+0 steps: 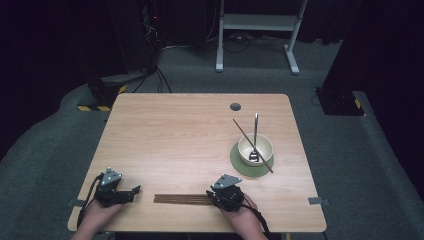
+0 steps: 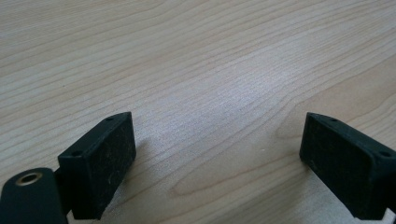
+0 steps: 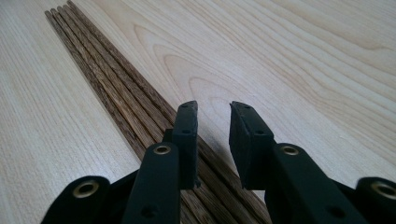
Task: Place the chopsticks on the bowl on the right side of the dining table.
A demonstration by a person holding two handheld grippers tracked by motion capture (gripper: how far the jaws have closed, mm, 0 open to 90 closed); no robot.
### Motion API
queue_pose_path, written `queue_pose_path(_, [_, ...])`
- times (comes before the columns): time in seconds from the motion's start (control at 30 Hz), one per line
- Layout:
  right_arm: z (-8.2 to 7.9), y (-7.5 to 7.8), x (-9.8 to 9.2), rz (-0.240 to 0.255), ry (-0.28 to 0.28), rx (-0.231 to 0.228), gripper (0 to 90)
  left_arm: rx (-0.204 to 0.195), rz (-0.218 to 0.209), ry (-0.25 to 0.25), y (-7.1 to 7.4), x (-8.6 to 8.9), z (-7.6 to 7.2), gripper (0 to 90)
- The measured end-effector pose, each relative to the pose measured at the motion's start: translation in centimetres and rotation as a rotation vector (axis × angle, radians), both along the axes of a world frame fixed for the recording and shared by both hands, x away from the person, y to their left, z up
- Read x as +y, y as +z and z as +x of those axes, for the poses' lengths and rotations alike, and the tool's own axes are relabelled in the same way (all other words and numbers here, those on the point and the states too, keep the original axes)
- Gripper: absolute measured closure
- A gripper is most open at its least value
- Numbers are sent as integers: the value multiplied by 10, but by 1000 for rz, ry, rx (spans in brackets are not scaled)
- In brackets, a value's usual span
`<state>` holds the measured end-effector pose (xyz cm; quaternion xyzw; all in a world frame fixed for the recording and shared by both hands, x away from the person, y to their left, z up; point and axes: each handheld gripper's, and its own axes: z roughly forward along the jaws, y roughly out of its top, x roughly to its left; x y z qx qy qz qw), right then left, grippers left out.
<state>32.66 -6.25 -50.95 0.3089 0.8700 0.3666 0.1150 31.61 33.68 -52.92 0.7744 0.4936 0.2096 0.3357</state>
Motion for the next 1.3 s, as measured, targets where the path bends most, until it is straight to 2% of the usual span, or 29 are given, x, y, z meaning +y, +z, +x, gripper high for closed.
queue_pose_path(0.33, [1, -2, 1, -10, 14, 16, 757, 0, 0, -1, 0, 0, 0, 105])
queue_pose_path(0.7, [7, -1, -3, 3, -44, 10, 746, 1, 1, -2, 0, 0, 0, 105])
queue_pose_path(0.83, [2, 2, -1, 11, -16, 5, 748, 1, 0, -1, 0, 0, 0, 105])
queue_pose_path(0.93, [0, 1, 1, -8, 8, 9, 753, 1, 0, -2, 0, 0, 0, 105])
queue_pose_path(1.3, [14, -4, -10, -18, -45, 28, 776, 0, 0, -2, 0, 0, 0, 105])
